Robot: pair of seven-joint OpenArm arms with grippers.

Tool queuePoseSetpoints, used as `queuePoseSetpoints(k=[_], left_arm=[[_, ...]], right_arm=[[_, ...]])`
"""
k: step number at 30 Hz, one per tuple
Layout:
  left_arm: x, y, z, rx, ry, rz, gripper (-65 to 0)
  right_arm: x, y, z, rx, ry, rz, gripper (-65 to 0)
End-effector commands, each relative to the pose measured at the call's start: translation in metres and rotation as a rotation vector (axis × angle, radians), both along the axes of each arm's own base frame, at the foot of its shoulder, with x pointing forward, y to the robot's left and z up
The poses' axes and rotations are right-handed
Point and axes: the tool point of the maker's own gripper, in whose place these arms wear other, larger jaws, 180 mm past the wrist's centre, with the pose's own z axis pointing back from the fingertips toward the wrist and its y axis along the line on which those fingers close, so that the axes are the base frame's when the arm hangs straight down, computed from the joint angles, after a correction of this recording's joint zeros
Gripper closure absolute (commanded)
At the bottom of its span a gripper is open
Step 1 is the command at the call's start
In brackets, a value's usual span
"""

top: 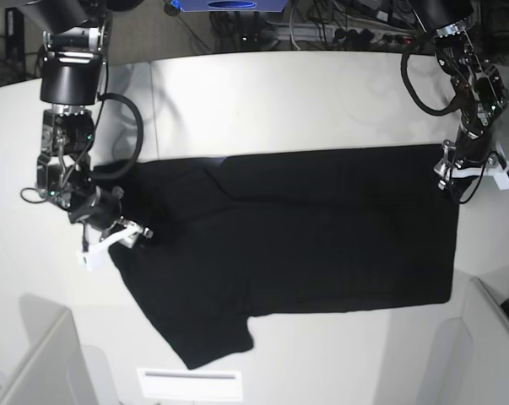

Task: Fold the T-shirt properly
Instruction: 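Lift the shoulder edge with both grippers and fold it over the shirt, then release and regrasp the folded edge with both grippers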

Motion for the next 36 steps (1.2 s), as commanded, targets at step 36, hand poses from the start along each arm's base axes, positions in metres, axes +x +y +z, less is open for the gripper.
queuePoseSetpoints(k=[36], left_arm=[[-0.114, 0.05, 0.016, 0.089, 0.023, 0.103, -65.0]], right_arm=[[-0.122, -0.098, -0.023, 0.078, 0.13, -0.6, -36.9]])
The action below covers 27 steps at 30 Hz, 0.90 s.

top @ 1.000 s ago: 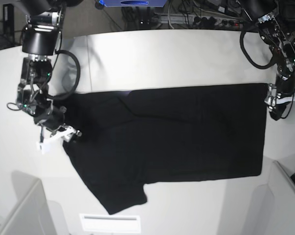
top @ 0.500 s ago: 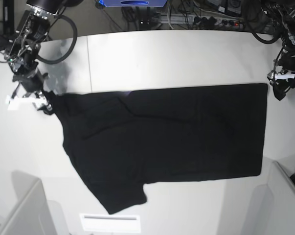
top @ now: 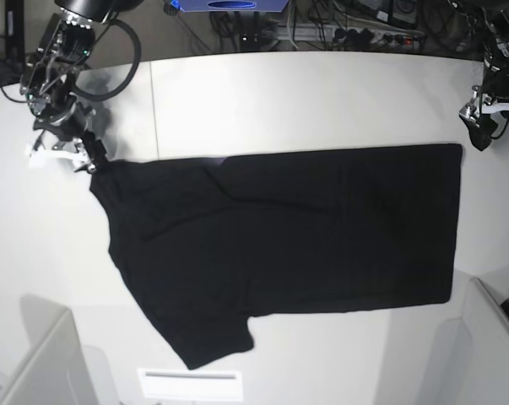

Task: Fold the T-shirt properly
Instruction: 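Release and regrasp the folded edge with both grippers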

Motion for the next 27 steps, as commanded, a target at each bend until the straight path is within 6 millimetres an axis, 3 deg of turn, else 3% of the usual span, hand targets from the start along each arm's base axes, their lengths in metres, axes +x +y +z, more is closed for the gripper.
queuePoseSetpoints(k=[1, 8, 17, 21, 27], left_arm=[[-0.003, 0.006, 0.004, -0.003, -0.018, 0.008, -65.0], [-0.009, 0.004, -0.014, -0.064, -0.006, 0.034, -65.0], [0.024, -0.025, -0.026, -0.12, -0.024, -0.044, -65.0], [0.032, -0.024, -0.04, -0.163, -0.026, -0.02, -65.0], [0.047, -0.024, -0.047, -0.203, -0.048, 0.003, -65.0]], right_arm=[[0.014, -0.006, 0.013, -0.03, -0.057, 0.028, -36.9], [0.024, -0.002, 0.0, -0.008, -0.045, 0.064, -36.8], [0.031, 0.0, -0.01, 0.023, -0.025, 0.062, -36.8], [0.034, 0.015, -0.013, 0.027, -0.018, 0.11, -36.8], [0.04, 0.012, -0.01, -0.018, -0.041, 0.123, -36.6]])
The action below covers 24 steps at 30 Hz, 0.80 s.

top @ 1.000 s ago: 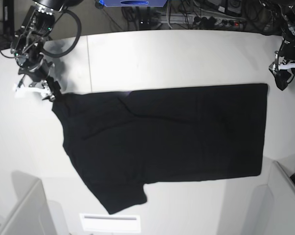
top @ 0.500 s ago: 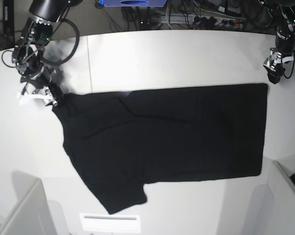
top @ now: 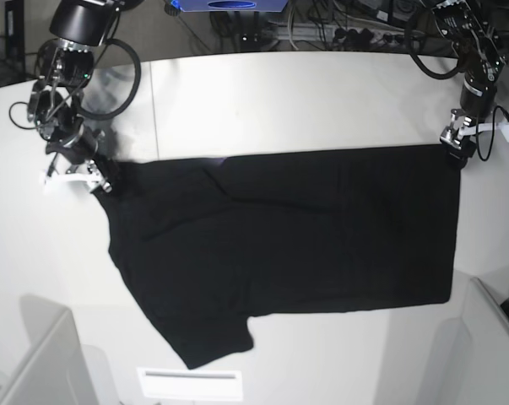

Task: Fold the T-shirt properly
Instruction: 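Release and regrasp the folded edge with both grippers, then pull the folded shirt toward the robot with both grippers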

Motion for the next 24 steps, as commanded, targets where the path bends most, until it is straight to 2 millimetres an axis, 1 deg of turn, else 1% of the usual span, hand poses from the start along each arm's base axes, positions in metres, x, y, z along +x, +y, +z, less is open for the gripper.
queuePoseSetpoints(k=[1, 5, 7, 11, 16, 19, 20, 22, 23, 24], left_arm=[[0.002, 0.001, 0.002, -0.005, 0.001, -0.004, -65.0], [0.013, 0.001, -0.004, -0.033, -0.008, 0.008, -65.0], [0.019, -0.007, -0.011, -0.052, 0.003, -0.011, -64.5], [0.029, -0.023, -0.018, -0.075, 0.01, -0.051, -52.5], [0.03, -0.023, -0.019, -0.076, 0.01, -0.051, -36.5], [0.029, -0.018, -0.017, -0.066, 0.016, -0.053, -23.9], [0.03, -0.014, -0.015, -0.054, 0.017, -0.058, -18.3], [0.031, -0.01, -0.012, -0.042, 0.018, -0.062, -3.0], [0.031, -0.009, -0.012, -0.039, 0.018, -0.063, 0.0], [0.032, -0.005, -0.009, -0.028, 0.019, -0.065, 0.0]], right_arm=[[0.001, -0.007, 0.002, -0.024, 0.002, -0.007, -36.6], [0.0, -0.008, 0.001, -0.026, 0.002, -0.01, -36.6], [0.0, -0.008, 0.001, -0.026, 0.002, -0.01, -36.6], [0.0, -0.008, 0.002, -0.026, 0.001, -0.01, -36.5], [0.0, -0.009, 0.002, -0.028, 0.0, -0.01, -36.2], [-0.001, -0.01, 0.001, -0.028, 0.002, -0.014, -35.3], [-0.001, -0.01, 0.001, -0.028, 0.002, -0.014, -33.0], [-0.001, -0.01, 0.001, -0.028, 0.002, -0.015, -22.2], [-0.001, -0.011, 0.001, -0.029, 0.001, -0.018, -15.6], [-0.001, -0.011, 0.001, -0.029, 0.001, -0.018, -7.7]])
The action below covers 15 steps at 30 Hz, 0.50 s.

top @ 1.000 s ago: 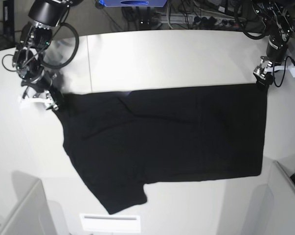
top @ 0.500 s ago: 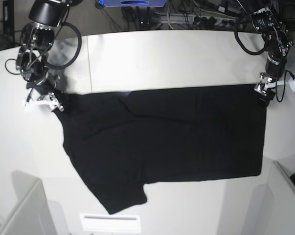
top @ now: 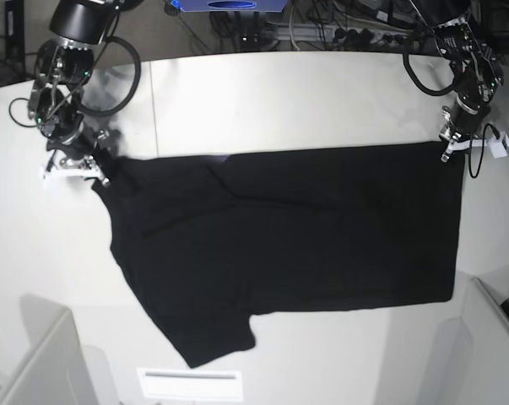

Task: Fold the T-shirt properly
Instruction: 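Pull the folded shirt toward the robot with both grippers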

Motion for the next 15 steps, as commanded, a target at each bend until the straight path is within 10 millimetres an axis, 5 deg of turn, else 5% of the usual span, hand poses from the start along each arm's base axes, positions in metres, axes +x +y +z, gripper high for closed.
queuePoseSetpoints(k=[1, 4, 15], left_arm=[[0.005, 0.011, 0.012, 0.037, -0.018, -0.002, 0.0], [0.009, 0.004, 0.012, 0.067, 0.008, -0.077, 0.0], [-0.03, 0.006, -0.007, 0.091, 0.122, -0.128, 0.0]], right_arm=[[0.006, -0.007, 0.007, -0.016, -0.023, -0.005, 0.0], [0.006, -0.008, 0.008, -0.016, -0.024, -0.008, 0.0], [-0.027, -0.019, 0.023, -0.076, -0.033, -0.021, 0.0]])
